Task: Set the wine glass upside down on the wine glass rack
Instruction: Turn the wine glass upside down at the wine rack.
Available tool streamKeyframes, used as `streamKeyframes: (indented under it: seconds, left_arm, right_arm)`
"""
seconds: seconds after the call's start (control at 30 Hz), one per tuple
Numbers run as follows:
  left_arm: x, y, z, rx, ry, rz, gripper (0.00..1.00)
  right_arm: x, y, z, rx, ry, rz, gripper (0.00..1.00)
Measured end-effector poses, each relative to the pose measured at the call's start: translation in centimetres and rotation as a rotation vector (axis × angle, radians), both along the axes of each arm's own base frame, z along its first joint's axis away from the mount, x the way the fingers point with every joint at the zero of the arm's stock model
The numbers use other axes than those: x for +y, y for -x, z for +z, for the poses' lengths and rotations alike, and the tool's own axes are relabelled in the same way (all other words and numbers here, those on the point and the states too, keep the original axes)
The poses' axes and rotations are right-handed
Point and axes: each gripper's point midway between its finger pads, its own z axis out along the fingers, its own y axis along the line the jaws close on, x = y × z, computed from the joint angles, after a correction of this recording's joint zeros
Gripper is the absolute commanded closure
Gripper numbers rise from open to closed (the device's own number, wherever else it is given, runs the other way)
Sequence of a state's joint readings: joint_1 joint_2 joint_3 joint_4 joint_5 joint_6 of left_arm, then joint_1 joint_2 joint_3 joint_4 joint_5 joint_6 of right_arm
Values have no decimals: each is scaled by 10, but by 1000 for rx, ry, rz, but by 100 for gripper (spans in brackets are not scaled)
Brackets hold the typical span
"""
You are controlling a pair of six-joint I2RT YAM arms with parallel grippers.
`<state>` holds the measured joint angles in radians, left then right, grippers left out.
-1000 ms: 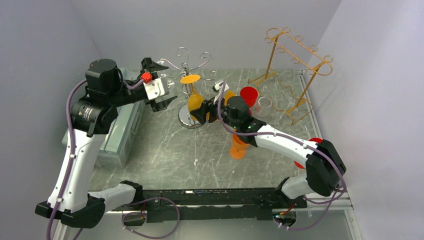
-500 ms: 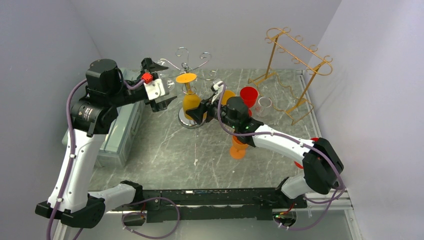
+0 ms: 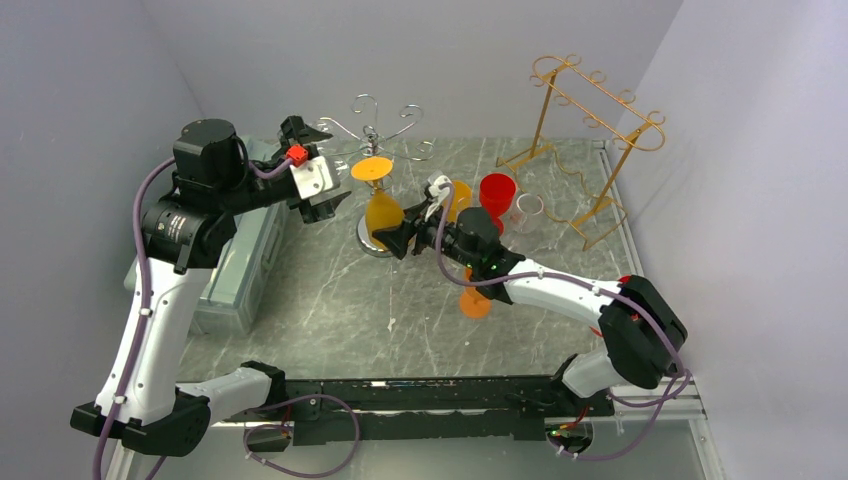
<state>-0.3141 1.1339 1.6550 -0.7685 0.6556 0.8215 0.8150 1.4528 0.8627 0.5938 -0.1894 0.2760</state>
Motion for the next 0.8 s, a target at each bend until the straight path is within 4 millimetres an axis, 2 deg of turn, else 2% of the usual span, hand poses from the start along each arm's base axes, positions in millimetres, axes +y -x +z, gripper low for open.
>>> streamKeyframes:
  seconds: [0.2,0.57,0.8]
  left_arm:
    - [1,-4,-7,12,-8,15,1]
    - [5,-12,-12,9,-21,50,1]
    - [7,-14,-12,8,-24,65,1]
  right_arm:
    - [-4,3,-6,-39,-18,-1,72]
    - [-9,9,9,-118,-85,-2,74]
    - [-12,6,10,-125,-95,-23,74]
